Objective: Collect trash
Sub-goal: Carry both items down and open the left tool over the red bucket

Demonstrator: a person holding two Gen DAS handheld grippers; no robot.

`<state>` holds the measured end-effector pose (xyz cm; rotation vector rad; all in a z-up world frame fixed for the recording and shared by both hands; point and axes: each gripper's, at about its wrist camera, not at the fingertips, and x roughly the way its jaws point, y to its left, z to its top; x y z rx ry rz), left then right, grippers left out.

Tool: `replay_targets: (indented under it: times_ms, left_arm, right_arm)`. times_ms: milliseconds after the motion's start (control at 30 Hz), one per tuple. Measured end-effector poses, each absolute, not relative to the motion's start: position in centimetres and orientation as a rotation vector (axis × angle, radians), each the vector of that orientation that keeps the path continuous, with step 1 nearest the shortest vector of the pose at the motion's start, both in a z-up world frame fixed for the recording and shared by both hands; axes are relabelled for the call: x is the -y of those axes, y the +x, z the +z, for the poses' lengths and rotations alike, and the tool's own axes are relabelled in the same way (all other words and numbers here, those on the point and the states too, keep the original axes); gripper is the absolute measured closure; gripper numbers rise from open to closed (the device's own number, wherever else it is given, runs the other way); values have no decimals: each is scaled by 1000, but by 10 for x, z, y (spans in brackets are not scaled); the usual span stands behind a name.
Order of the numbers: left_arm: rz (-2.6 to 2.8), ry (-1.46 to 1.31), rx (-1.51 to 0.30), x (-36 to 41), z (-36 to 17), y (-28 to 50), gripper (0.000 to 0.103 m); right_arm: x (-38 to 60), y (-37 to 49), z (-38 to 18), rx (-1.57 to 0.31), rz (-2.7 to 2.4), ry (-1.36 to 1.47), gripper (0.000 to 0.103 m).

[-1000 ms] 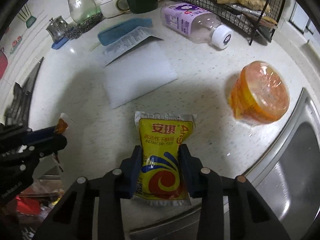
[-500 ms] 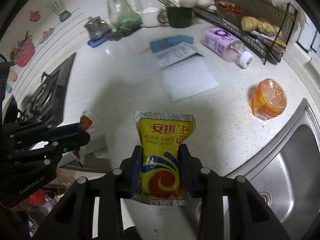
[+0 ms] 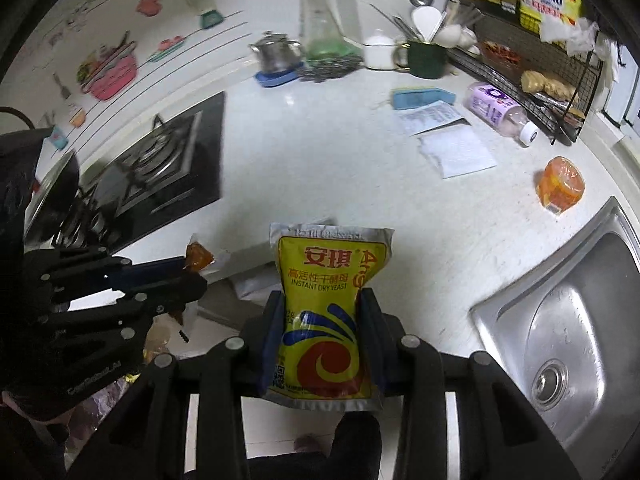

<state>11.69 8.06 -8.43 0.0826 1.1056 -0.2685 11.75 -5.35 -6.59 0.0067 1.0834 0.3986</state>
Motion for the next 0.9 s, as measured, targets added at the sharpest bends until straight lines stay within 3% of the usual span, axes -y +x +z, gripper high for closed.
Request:
replay_targets:
  times_ms: [600, 900]
  left_arm:
    - [-297, 52, -1144, -122, -107, 32, 89]
    - [-292, 16, -1195, -121, -169, 45, 89]
  right_arm:
    - [8, 36, -75, -1108, 393, -18, 68]
    - [6, 42, -126, -1150, 384, -37, 68]
